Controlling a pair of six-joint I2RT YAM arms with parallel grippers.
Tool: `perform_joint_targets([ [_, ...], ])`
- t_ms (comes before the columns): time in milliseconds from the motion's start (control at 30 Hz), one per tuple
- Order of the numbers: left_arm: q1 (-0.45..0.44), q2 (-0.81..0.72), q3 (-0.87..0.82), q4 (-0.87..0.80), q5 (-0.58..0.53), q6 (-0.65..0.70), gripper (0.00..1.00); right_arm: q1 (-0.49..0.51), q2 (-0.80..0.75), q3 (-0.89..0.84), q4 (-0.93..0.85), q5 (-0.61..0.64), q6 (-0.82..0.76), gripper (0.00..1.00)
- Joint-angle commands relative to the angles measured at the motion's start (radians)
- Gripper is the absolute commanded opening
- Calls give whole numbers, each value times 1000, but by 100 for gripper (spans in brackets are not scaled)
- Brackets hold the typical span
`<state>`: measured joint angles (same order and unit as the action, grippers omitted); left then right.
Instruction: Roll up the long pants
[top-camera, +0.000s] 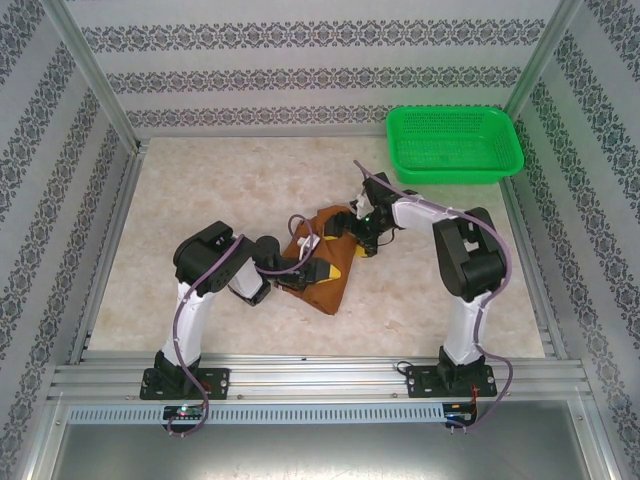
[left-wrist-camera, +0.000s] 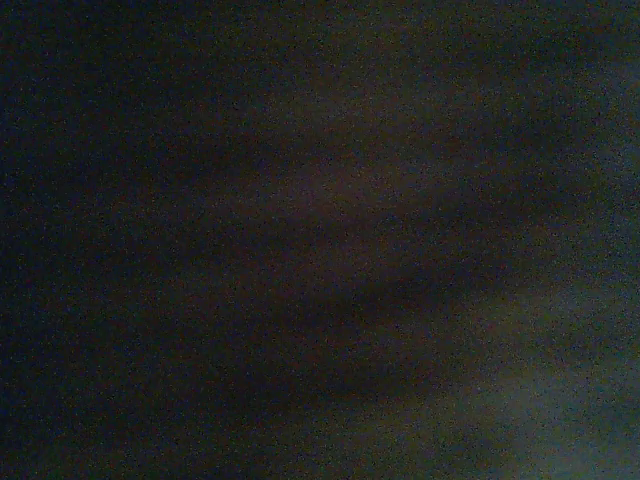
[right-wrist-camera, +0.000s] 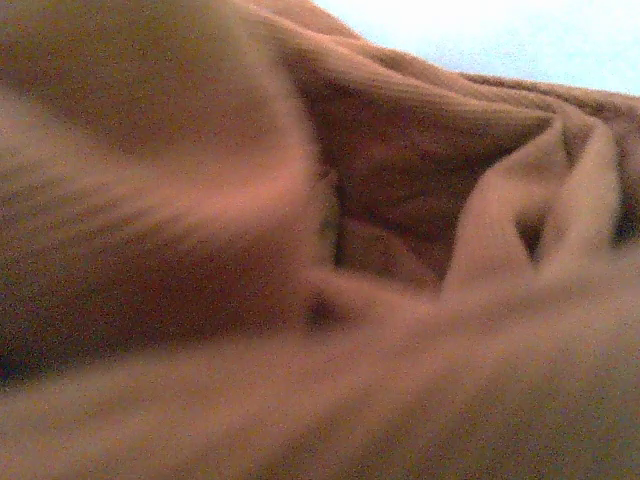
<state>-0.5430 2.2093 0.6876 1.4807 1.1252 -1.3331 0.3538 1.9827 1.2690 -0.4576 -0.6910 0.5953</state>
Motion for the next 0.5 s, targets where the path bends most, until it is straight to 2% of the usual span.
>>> perform_joint_targets([
  [0,-43,37,-44,-184,124,80,0,32,125,30,73,54,2,90],
  [33,-42,21,-47,-193,138,89,0,31,149,28,90,32,0,77],
  [67,-35,-3,-48,-272,137,132,0,27,168,23,103,21,8,32],
  [100,-30,-24,-47,-343,137,181,0,22,179,14,117,10,13,0],
  [167,-14,-91,-24,-599,113,329,7,8,179,-27,148,16,25,0],
  [233,4,-191,12,-885,29,504,17,-13,140,-112,207,26,59,0],
  [267,6,-276,48,-1117,-75,641,27,-23,113,-165,238,38,84,0],
  [300,-1,-352,82,-1290,-186,747,32,-30,86,-204,261,44,99,0],
  [367,-49,-510,160,-1572,-514,924,39,-34,31,-297,298,64,136,0],
  [433,-112,-624,206,-1709,-844,1016,53,-30,-15,-373,333,81,181,0],
  [467,-145,-675,216,-1745,-994,1048,54,-25,-38,-413,360,85,208,0],
])
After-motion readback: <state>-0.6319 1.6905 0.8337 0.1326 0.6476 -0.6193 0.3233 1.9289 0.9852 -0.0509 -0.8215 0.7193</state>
